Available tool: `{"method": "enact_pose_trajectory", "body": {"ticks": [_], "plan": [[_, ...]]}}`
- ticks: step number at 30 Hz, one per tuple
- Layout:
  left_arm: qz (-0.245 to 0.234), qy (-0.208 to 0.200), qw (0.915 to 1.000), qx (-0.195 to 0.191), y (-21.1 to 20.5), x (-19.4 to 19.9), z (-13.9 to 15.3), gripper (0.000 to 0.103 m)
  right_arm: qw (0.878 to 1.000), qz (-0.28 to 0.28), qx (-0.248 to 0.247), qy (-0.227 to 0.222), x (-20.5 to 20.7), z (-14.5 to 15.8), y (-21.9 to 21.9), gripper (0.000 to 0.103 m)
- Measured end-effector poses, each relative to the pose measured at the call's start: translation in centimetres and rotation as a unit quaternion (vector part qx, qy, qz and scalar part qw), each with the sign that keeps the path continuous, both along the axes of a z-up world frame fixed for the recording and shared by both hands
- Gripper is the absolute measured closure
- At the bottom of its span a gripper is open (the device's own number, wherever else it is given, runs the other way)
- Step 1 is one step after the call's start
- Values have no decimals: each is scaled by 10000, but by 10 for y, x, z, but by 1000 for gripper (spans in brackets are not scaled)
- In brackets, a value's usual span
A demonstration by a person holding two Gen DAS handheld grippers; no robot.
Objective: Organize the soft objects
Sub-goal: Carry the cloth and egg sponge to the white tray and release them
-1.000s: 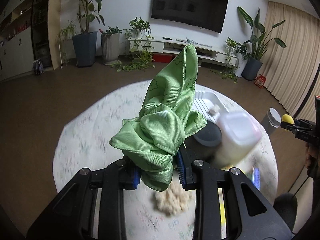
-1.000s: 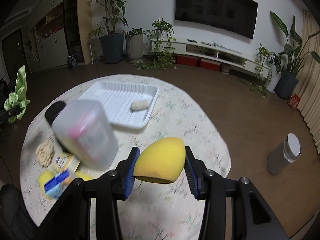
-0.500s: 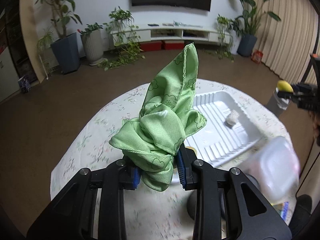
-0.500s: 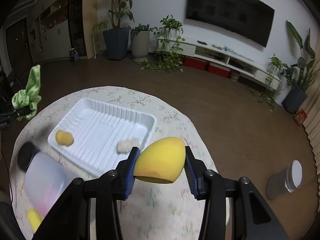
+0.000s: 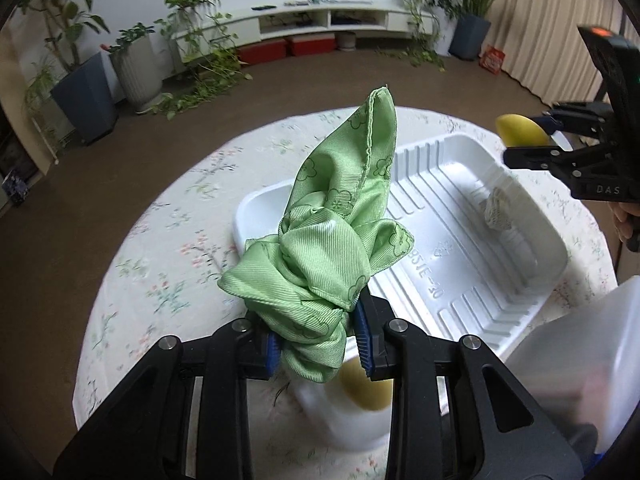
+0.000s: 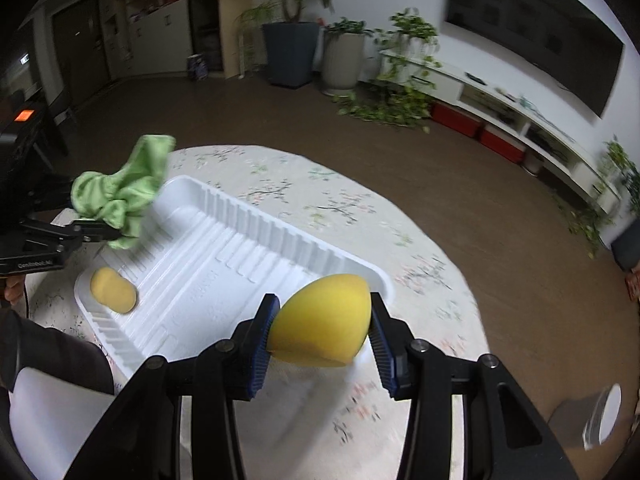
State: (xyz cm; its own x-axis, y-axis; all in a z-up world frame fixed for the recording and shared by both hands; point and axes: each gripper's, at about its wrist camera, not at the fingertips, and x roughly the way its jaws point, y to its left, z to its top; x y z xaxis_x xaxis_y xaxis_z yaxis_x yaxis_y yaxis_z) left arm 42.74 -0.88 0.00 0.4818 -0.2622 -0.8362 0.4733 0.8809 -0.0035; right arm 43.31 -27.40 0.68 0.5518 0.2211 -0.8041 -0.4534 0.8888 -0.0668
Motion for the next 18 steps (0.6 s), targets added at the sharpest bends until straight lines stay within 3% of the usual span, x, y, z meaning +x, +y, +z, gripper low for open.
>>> {"method": "enact_pose_trajectory", "body": {"ticks": [7,13,18], "plan": [[-284,244,9992,103,-18,8,-24,74,9990,376,-89,207,20,-24,30,56],[-167,332,9993,-11,-14,13,-31,70,9976,536,-242,371,30,-46,43,54],[-119,397,9991,-78,-14,13,-34,60,9978,464,-278,390,35,-54,42,51]]}}
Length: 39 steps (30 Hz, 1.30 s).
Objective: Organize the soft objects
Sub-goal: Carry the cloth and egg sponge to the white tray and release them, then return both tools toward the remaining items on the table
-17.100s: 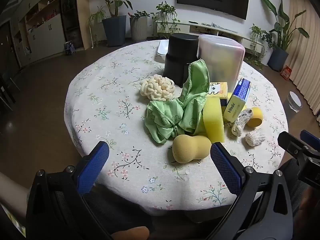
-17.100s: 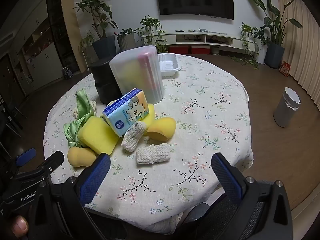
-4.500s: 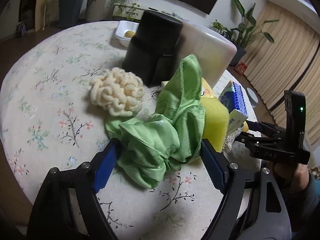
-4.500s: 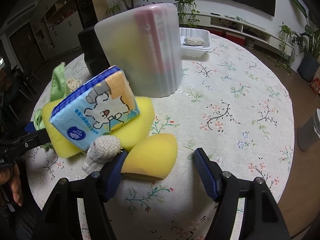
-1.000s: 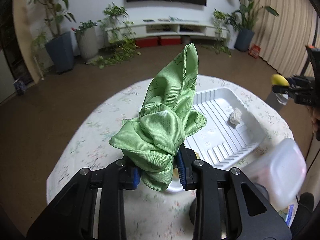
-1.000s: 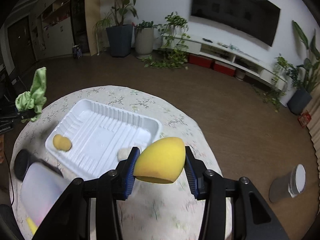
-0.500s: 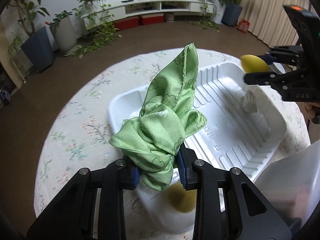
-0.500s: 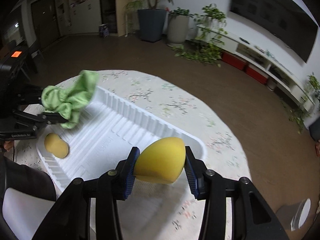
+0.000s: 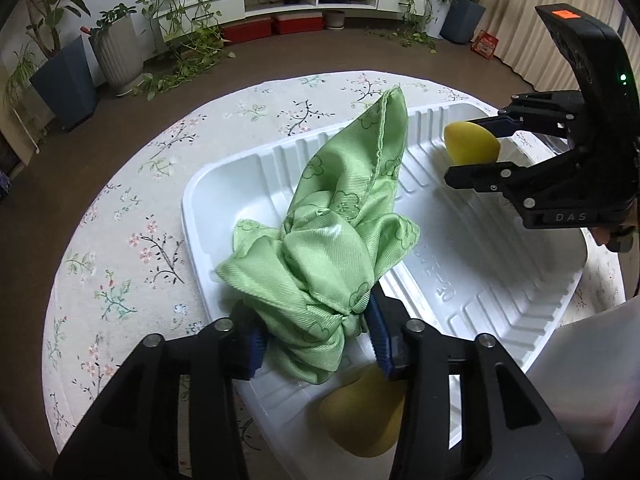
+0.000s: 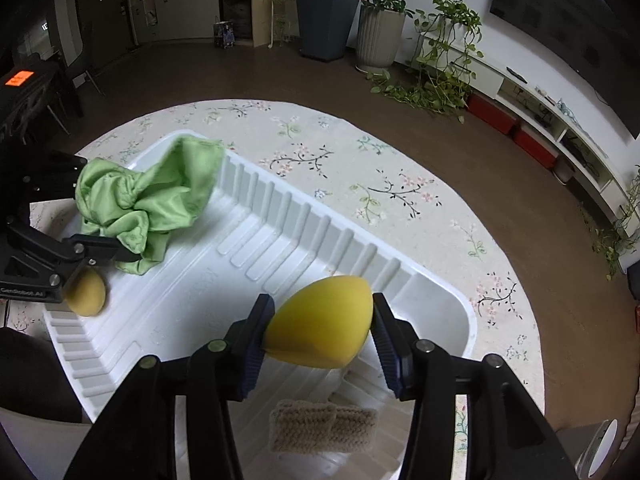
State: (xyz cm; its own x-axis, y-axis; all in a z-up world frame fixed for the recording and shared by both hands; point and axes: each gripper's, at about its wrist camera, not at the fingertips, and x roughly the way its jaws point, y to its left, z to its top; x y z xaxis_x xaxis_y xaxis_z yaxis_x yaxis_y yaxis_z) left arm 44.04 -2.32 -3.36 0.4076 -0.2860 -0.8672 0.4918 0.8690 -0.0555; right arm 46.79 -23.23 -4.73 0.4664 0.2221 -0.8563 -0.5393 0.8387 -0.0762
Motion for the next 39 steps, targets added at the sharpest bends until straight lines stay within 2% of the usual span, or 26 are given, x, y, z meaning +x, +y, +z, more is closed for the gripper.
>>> {"method": "enact_pose_trajectory", "body": {"ticks": [3,5,6,7,8,10,16,22,24,27,39], "plan": [[-22,-25,10000,-31,-4,-2,-1,50,10000,-35,-11,-22,1,-1,-2,48],[-43,-55,9999,-87,-6,-5,1,38,10000,-69,2,-53,0,1,-5,41],[-45,-81,9999,-110,-8,-6,3,35,9999,-83,9,-68,1,1,-5,33],[-35,-112,9999,-117,-8,-6,4,25,9999,-106,15,-105,1,2,-7,25],[-17,-144,9998,-132,-7,-7,6,13,9998,-123,26,-141,0,5,-8,24],[-1,-166,9995,-256,-4,-6,11,1,9997,-140,88,-180,-2,9,-11,20],[227,-431,9977,-472,9,-10,33,0,9987,-215,290,-371,-10,26,-21,0],[468,-891,9908,-901,29,-27,70,0,9945,-495,691,-608,-22,58,-43,0],[554,-1227,9852,-1061,39,-42,86,0,9926,-606,780,-711,-31,70,-51,0],[637,-1620,9785,-1105,52,-61,102,0,9909,-682,775,-860,-47,86,-61,0],[1066,-1880,9710,-1020,85,-139,138,0,9848,-1043,784,-1147,-126,134,-96,0]]}}
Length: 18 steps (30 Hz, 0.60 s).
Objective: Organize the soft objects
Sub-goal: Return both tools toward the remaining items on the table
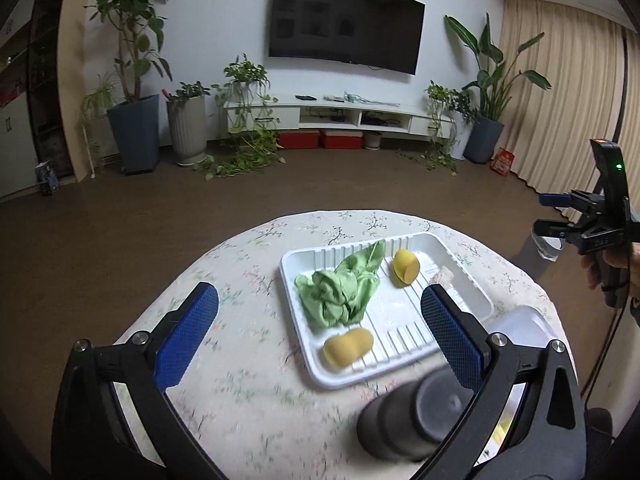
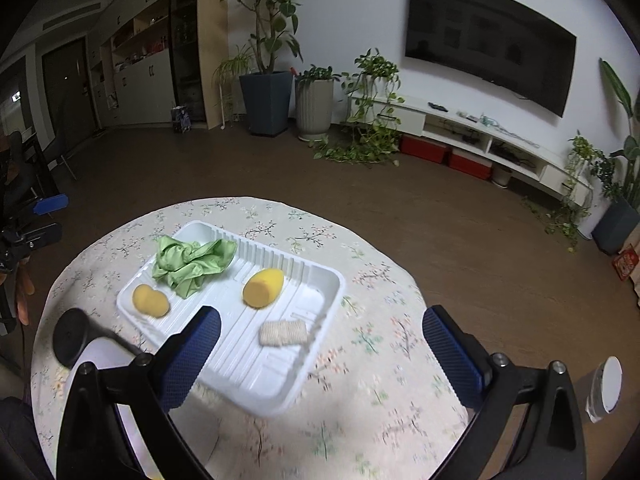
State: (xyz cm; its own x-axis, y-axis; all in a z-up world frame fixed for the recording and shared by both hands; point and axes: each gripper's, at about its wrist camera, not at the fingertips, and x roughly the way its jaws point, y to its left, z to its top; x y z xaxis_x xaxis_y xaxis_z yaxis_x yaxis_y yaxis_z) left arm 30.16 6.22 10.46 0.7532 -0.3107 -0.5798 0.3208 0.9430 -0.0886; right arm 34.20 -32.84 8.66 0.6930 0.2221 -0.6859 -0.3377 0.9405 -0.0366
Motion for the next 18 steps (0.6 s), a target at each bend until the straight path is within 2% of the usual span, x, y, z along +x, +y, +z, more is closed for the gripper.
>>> {"method": "enact_pose_trajectory", "body": {"ticks": [7,12,18], "plan": [[65,-75,9998,-162,6,-56,4,0,9997,-211,107,-112,-57,15,-16,0],[86,-147,9998,-40,3,-97,0,0,9992,-302,217,-108,-97,12,-22,0],[116,-108,9997,-174,5,-135,-11,0,9984,-409,387,-37,-136,3,-26,0]]}}
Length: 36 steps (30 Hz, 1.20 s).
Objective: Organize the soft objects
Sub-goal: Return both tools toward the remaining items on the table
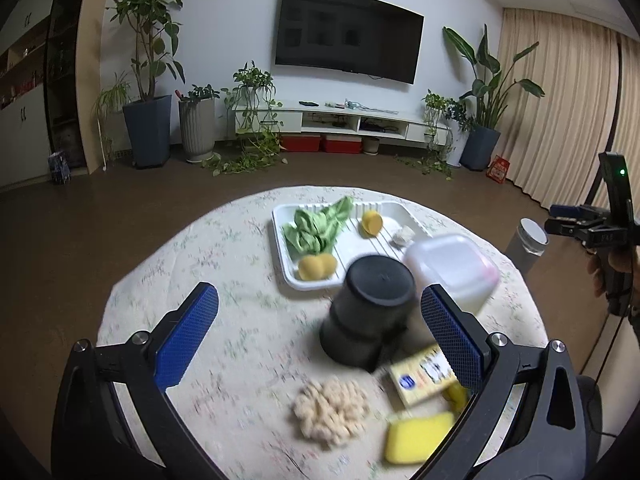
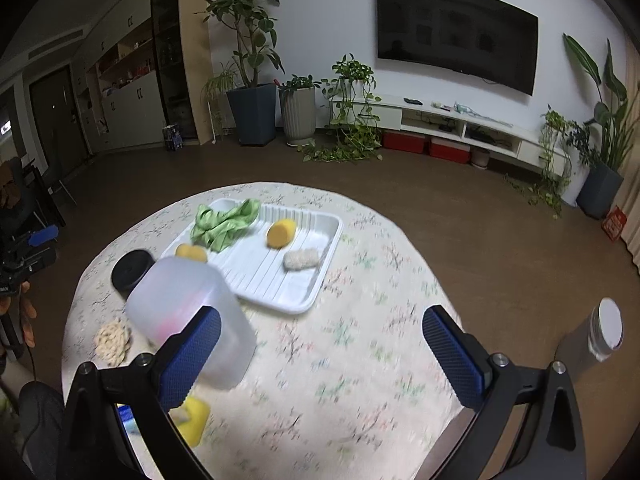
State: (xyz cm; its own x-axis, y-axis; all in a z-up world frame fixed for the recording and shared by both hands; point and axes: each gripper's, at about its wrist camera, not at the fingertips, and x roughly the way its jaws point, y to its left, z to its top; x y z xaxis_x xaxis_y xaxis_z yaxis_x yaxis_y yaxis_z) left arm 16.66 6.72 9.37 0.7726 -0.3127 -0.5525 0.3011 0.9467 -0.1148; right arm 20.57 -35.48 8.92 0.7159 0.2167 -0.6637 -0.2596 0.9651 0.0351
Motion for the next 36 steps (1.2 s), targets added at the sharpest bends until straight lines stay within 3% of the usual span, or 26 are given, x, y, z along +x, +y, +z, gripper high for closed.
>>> {"method": "enact_pose_trajectory", "body": {"ticks": [12,23,30,36], "plan": [[-147,3,9999,-24,-21,-76,-25,0,9989,93,420,180,-88,-34,25,0],[-452,181,9988,-29,-49,-130,-68,0,9956,322,780,401,-145,-78,65,0],[-451,722,9963,-150,-64,-134,-102,0,9960,301,613,569,-161,-105,84,0],[-491,954,9942,-89,-76,-124,-117,0,9964,355,529,564,-161,-105,102,0]]}}
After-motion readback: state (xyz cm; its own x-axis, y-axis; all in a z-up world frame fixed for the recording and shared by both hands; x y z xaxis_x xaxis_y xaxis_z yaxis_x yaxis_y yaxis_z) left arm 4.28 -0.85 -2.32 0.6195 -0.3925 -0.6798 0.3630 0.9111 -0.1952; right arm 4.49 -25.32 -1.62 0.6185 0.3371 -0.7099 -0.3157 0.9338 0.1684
